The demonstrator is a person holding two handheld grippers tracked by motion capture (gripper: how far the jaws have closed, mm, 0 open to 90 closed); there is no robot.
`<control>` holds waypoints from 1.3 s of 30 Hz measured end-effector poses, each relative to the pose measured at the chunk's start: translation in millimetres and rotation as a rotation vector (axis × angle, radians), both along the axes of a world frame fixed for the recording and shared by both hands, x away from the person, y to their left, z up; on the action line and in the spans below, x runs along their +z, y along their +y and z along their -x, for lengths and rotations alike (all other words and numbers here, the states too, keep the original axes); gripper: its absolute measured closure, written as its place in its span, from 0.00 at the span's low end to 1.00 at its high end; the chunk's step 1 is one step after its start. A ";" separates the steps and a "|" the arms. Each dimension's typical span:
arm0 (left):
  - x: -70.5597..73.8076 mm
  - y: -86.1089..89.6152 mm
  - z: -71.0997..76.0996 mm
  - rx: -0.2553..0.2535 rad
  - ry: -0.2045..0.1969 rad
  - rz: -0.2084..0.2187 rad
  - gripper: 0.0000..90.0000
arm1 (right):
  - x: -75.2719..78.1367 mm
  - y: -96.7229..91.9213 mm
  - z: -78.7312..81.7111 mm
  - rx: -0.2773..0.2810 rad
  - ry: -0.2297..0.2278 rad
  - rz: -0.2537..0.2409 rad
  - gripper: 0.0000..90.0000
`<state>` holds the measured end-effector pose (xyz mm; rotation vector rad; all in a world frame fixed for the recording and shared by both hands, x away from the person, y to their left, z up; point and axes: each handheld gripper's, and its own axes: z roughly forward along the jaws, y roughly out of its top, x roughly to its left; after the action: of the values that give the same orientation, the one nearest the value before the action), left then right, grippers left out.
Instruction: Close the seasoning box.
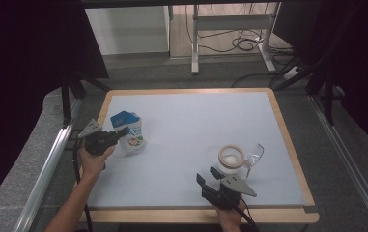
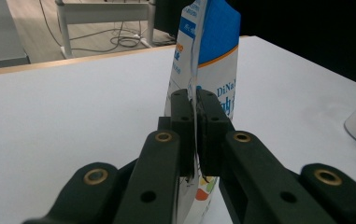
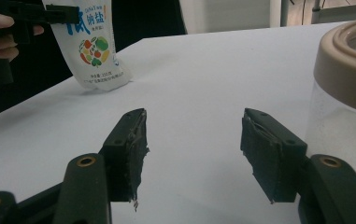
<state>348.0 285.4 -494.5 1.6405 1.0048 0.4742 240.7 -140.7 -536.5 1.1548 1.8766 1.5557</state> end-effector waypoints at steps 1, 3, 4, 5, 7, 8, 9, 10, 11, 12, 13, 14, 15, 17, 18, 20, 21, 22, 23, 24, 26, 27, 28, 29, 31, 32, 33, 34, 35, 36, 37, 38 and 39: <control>0.0 -0.1 -0.2 0.000 0.000 0.001 0.97 | -0.2 0.1 0.0 0.001 0.000 0.001 0.46; 0.0 -0.8 -0.5 0.001 -0.004 -0.002 0.96 | -0.2 0.4 0.1 0.001 0.000 0.003 0.46; -0.1 -1.3 -0.6 0.000 -0.005 -0.003 0.95 | -0.2 0.5 0.2 0.001 -0.001 0.002 0.46; -0.1 -1.7 -0.7 -0.001 -0.005 -0.005 0.95 | 0.0 0.5 0.2 0.001 -0.001 0.002 0.46; -0.4 -2.7 -1.2 0.001 -0.007 -0.008 0.93 | 0.1 0.5 0.2 0.000 -0.001 0.001 0.46; -0.5 -3.2 -1.6 0.002 -0.007 -0.008 0.93 | 0.1 0.5 0.2 0.000 -0.001 0.001 0.46; -0.7 -3.7 -2.0 0.003 -0.006 -0.009 0.92 | -0.1 0.5 0.2 0.000 0.000 0.002 0.46; -0.9 -4.3 -2.4 0.005 -0.007 -0.009 0.91 | -0.1 0.5 0.2 0.002 0.000 0.003 0.46; -1.0 -4.9 -2.7 0.006 -0.008 -0.010 0.90 | -0.1 0.7 0.4 0.002 0.003 0.001 0.46; -1.0 -5.2 -2.9 0.007 -0.009 -0.011 0.90 | 0.0 0.9 0.5 0.002 0.003 0.002 0.46; -0.9 -5.5 -3.1 0.007 -0.010 -0.012 0.89 | 0.0 0.9 0.5 0.001 0.002 0.003 0.46; -0.6 -5.7 -3.2 0.008 -0.011 -0.012 0.88 | 0.1 0.7 0.5 0.002 0.002 0.001 0.46; -0.2 -6.0 -3.3 0.011 -0.015 -0.013 0.87 | 0.0 0.6 0.2 0.001 0.000 0.002 0.46; 0.6 -6.0 -3.5 0.014 -0.015 -0.014 0.84 | -0.1 0.5 0.1 0.000 0.000 0.002 0.45; 1.0 -5.9 -3.7 0.015 -0.016 -0.016 0.84 | -0.1 0.4 0.1 0.001 0.001 0.004 0.45; 1.5 -5.7 -3.9 0.018 -0.017 -0.012 0.82 | -0.2 0.5 0.1 0.001 0.001 0.003 0.45; 1.8 -5.6 -3.9 0.020 -0.018 -0.011 0.82 | -0.1 0.7 0.2 0.001 0.002 0.003 0.45; 2.0 -5.5 -3.9 0.020 -0.020 -0.012 0.81 | 0.1 0.7 0.3 0.002 0.003 0.002 0.45; 2.1 -5.4 -3.7 0.020 -0.020 -0.012 0.80 | 0.0 0.7 0.3 0.002 0.001 0.003 0.45; 2.2 -5.6 -3.5 0.019 -0.020 -0.013 0.79 | 0.1 0.7 0.3 0.002 0.002 0.002 0.45; 2.3 -6.2 -3.0 0.018 -0.019 -0.017 0.75 | -0.1 0.8 0.3 0.001 0.002 0.002 0.45; 2.5 -6.6 -2.6 0.016 -0.018 -0.018 0.73 | -0.2 0.9 0.2 0.001 0.004 0.002 0.45; 2.8 -7.1 -2.1 0.016 -0.019 -0.018 0.71 | -0.3 1.0 0.2 0.001 0.005 0.002 0.45; 3.1 -7.4 -1.8 0.012 -0.020 -0.019 0.69 | -0.5 1.0 0.0 0.002 0.004 0.003 0.45; 3.6 -9.0 -0.9 0.006 -0.018 -0.026 0.64 | -0.3 1.0 0.0 0.002 0.005 0.002 0.45; 3.6 -9.6 -0.6 0.001 -0.014 -0.026 0.61 | -0.3 1.0 -0.1 0.002 0.003 0.002 0.45; 3.5 -10.2 -0.6 -0.002 -0.007 -0.026 0.58 | -0.2 0.9 -0.1 0.002 0.003 0.003 0.45; 3.2 -10.9 -0.6 -0.003 0.000 -0.029 0.54 | -0.2 0.8 -0.3 0.001 0.001 0.002 0.45; 2.8 -11.3 -0.5 -0.002 0.004 -0.032 0.52 | -0.1 0.5 -0.3 0.001 0.001 0.002 0.45; 2.5 -11.5 -0.1 -0.002 0.006 -0.029 0.49 | 0.0 0.2 -0.3 0.001 0.002 0.002 0.45; 2.4 -11.6 0.3 -0.004 0.008 -0.029 0.47 | 0.1 0.0 -0.3 0.001 0.002 0.001 0.45; 2.3 -11.8 0.6 -0.008 0.011 -0.029 0.45 | 0.2 0.0 -0.2 -0.001 0.001 -0.001 0.45; 2.2 -11.9 0.9 -0.014 0.016 -0.029 0.43 | 0.3 -0.1 -0.2 -0.001 0.000 0.000 0.45</control>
<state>347.0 273.5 -492.3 1.6784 1.0020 0.4692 240.9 -140.8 -536.2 1.1554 1.8761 1.5554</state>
